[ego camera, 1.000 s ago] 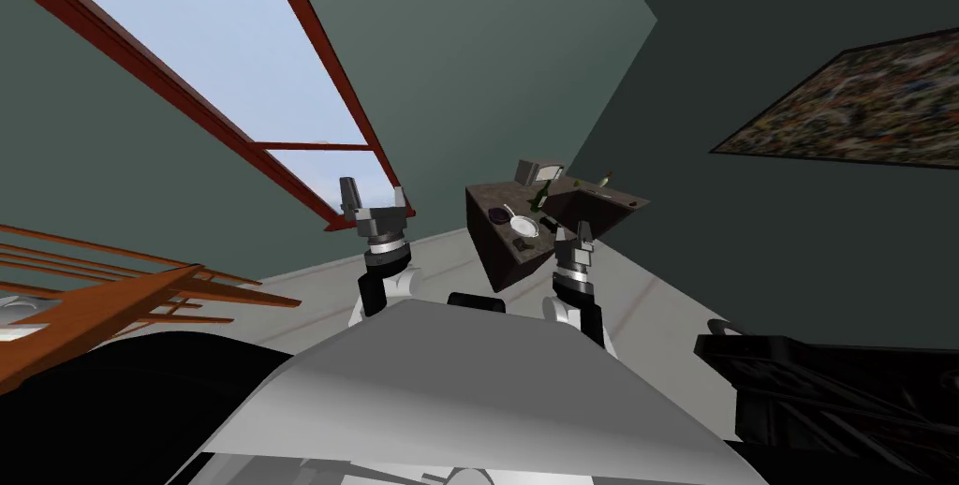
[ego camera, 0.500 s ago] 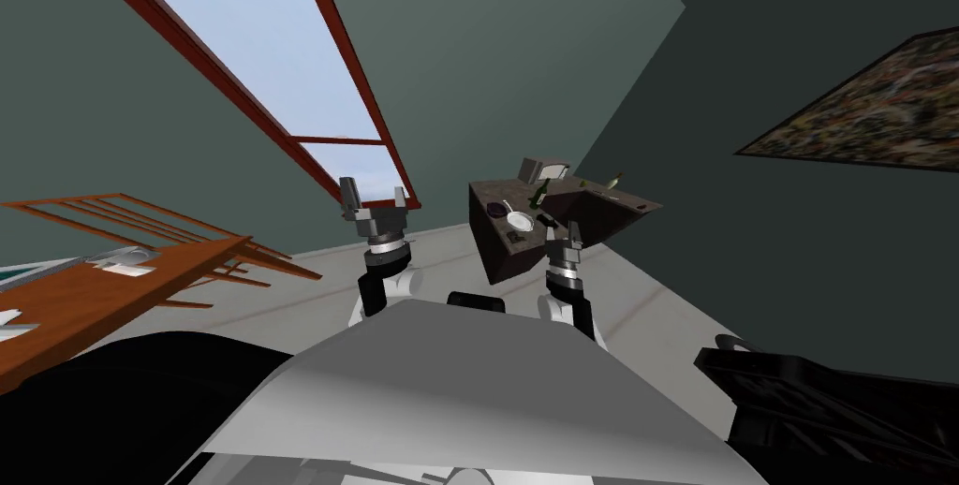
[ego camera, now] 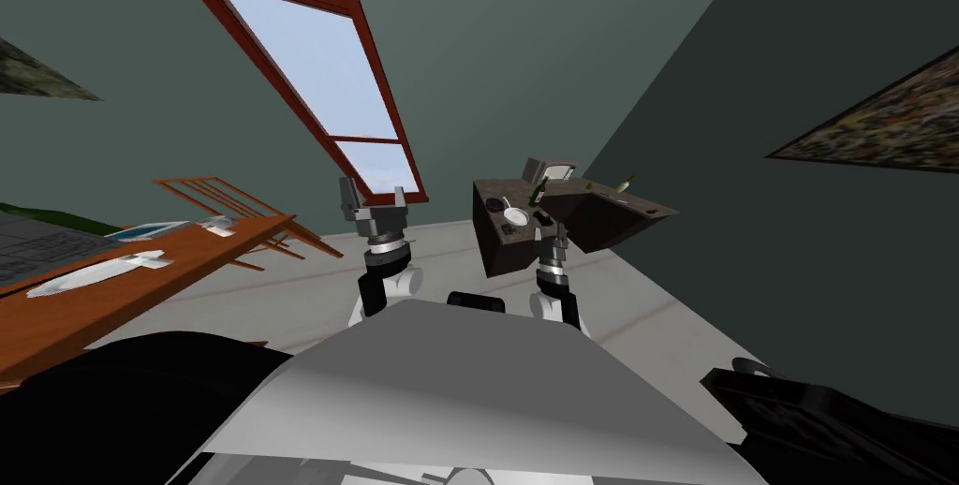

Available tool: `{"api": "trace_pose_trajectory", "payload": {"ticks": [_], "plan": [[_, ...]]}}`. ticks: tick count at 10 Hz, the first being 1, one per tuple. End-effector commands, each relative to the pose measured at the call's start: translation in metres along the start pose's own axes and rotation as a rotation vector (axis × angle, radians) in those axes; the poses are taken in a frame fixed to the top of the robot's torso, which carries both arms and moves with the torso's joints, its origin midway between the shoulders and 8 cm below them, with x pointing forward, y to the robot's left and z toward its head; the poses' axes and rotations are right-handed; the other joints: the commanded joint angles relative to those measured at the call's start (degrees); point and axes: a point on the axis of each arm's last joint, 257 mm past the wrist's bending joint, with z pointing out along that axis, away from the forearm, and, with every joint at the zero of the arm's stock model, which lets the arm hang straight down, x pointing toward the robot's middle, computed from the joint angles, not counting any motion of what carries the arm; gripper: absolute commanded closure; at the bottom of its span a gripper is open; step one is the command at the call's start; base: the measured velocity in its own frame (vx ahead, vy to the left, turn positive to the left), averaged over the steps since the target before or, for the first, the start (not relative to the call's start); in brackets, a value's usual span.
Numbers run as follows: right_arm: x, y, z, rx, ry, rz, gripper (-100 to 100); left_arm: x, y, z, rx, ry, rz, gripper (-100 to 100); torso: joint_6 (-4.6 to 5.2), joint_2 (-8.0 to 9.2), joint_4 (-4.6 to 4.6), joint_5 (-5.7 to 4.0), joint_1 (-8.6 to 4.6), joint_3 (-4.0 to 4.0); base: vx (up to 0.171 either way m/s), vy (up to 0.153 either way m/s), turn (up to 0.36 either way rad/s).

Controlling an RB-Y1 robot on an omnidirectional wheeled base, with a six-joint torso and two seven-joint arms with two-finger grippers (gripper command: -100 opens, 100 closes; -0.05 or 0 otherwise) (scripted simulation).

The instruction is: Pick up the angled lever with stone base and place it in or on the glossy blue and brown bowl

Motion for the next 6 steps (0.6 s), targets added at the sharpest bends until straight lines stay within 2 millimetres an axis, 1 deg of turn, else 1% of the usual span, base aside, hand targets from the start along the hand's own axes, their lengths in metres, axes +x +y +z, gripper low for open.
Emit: {"api": "trace_pose_trajectory", "payload": {"ticks": [1,4,6], "plan": [[0.008,-0.015,-0.002,0.020,0.003,0.087,-100,0.000,0.000,0.000,0.000,0.000,0.000,0,0.00,0.00,0.00,0.00,0.00,0.00,-0.181,-0.177,0.170],[0.021,-0.048,-0.008,0.072,0.000,0.257,-100,0.000,0.000,0.000,0.000,0.000,0.000,0,0.01,-0.20,-0.04,-0.01,-0.03,-0.12,-0.161,-0.198,0.156],[0.032,-0.070,-0.013,0.109,-0.008,0.376,-100,0.000,0.000,0.000,0.000,0.000,0.000,0,0.01,-0.23,-0.05,0.00,0.03,-0.12,-0.151,-0.171,0.156]]}}
